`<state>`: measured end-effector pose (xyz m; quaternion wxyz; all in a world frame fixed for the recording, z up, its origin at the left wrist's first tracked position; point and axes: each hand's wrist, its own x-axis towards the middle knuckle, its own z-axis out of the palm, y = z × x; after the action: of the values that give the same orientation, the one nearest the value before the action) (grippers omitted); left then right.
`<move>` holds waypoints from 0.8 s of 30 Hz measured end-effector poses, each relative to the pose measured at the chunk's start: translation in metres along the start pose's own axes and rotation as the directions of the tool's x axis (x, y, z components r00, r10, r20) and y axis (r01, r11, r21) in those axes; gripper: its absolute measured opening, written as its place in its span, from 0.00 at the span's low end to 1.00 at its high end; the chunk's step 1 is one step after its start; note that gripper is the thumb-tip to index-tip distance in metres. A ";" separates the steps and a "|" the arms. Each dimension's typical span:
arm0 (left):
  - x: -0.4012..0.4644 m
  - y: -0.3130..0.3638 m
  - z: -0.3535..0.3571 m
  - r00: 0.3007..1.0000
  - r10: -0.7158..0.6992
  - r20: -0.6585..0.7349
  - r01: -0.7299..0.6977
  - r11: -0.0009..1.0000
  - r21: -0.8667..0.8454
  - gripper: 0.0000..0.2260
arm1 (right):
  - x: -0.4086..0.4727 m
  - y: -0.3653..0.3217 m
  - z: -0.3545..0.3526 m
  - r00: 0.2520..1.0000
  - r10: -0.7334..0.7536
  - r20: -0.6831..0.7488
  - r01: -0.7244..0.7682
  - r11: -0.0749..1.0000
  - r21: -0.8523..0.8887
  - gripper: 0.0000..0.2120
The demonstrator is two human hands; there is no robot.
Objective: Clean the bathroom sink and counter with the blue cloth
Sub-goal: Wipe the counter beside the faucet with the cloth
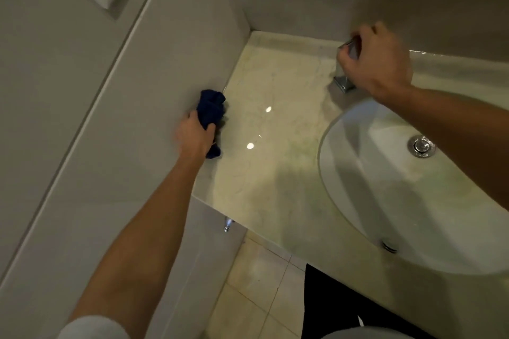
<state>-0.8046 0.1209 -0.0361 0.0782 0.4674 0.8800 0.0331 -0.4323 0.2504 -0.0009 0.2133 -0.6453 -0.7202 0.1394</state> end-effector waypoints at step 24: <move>-0.206 0.211 0.107 0.787 0.480 0.388 -0.177 0.777 -0.604 0.09 | 0.000 -0.003 0.001 0.999 0.036 -0.033 -0.037 0.999 -0.015 0.21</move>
<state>-0.5011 0.0671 -0.0917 0.4338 0.5693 0.6789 0.1634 -0.4359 0.2501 -0.0002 0.2174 -0.6621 -0.7059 0.1273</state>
